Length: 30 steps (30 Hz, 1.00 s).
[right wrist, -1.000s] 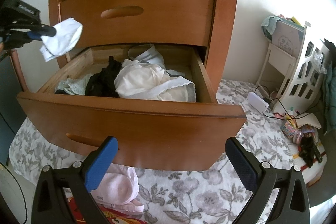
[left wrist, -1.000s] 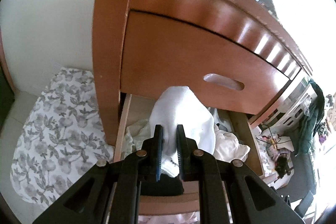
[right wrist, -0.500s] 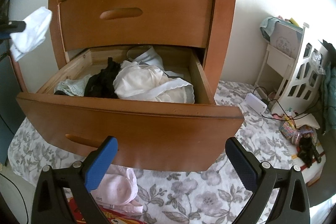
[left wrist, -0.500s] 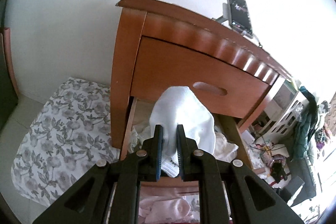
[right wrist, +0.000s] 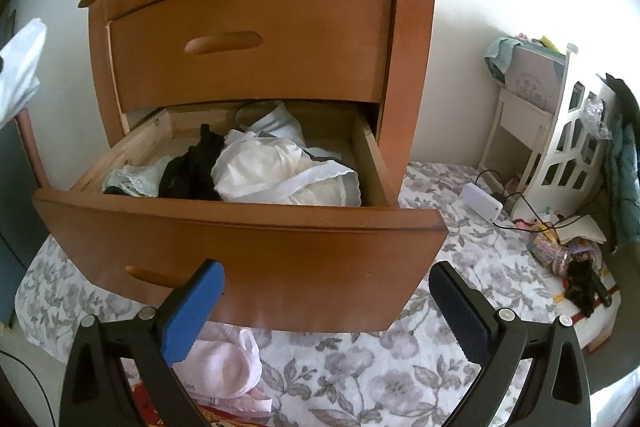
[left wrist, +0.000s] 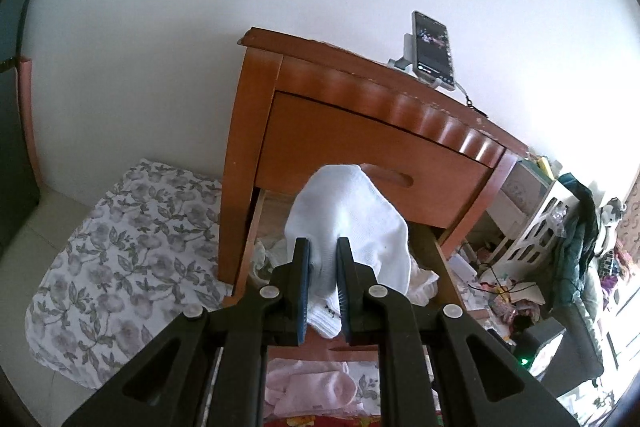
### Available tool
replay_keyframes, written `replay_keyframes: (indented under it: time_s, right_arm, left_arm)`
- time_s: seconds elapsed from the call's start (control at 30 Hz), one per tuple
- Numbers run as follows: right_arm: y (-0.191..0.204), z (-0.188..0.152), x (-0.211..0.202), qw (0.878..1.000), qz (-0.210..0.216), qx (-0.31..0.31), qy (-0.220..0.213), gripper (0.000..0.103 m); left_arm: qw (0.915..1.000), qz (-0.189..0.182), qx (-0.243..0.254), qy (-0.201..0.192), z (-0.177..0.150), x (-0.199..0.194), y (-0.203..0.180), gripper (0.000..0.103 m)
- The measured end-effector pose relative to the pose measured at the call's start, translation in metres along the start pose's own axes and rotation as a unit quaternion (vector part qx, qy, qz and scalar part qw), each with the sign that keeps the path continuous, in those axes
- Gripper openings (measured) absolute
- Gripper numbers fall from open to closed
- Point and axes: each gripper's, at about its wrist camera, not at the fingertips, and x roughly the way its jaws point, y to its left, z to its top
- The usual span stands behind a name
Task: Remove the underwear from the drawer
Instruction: 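Carry the white sock down toward the red cloth with the left tool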
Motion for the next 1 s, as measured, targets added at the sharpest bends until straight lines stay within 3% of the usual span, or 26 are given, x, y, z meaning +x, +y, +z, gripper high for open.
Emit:
replay_keyframes:
  time_s: [0.5,1.0]
  right_arm:
    - [0.002,0.000,-0.003,1.000,-0.006,-0.003,-0.010,0.103]
    - [-0.001,0.000,-0.006,1.000,-0.005,0.004,-0.017,0.103]
  left_arm:
    - [0.9998,-0.010,-0.007,0.016,-0.026,-0.018,-0.005,0.013]
    - [0.9950,-0.033,0.003,0.094,-0.069,0.010,-0.018,0.013]
